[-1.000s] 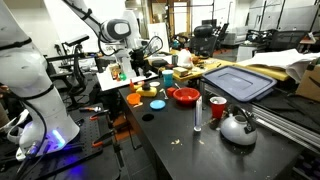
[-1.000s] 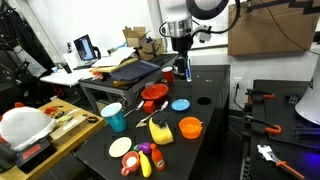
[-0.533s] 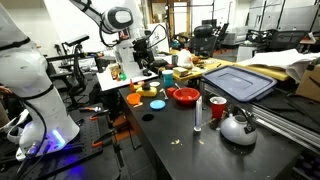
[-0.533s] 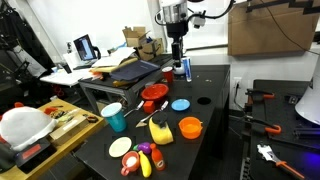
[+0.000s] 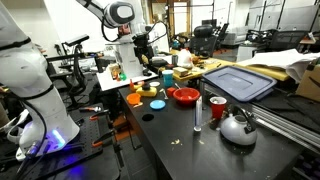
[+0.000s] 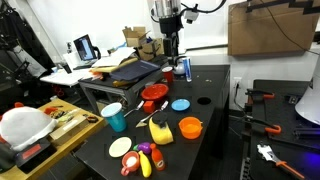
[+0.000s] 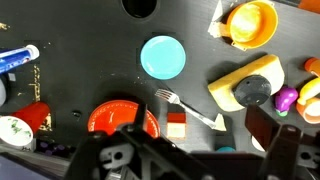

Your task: Move the orange bowl to the left

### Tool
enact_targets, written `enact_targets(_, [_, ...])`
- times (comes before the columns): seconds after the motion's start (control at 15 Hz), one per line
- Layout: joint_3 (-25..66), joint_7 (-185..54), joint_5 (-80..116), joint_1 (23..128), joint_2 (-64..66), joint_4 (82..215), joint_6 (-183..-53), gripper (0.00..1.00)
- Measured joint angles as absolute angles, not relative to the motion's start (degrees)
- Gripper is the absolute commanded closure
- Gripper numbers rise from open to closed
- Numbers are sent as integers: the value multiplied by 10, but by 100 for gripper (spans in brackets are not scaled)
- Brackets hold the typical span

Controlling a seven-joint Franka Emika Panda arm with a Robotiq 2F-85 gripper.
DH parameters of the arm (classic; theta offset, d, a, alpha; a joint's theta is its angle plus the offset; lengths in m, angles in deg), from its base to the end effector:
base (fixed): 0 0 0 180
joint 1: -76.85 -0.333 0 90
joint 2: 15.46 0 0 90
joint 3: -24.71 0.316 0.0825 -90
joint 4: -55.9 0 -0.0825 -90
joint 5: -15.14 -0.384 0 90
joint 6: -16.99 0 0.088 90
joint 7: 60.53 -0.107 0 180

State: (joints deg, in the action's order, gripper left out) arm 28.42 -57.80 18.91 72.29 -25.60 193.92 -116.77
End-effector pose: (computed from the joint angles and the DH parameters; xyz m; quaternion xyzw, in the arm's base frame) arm 0.4730 0.0678 0.3904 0.9914 0.1169 0.0524 0.0281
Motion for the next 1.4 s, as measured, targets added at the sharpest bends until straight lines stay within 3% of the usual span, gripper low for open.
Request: enact_targets(1.4, [280,-678,212,745,-214,1926,-1168,0])
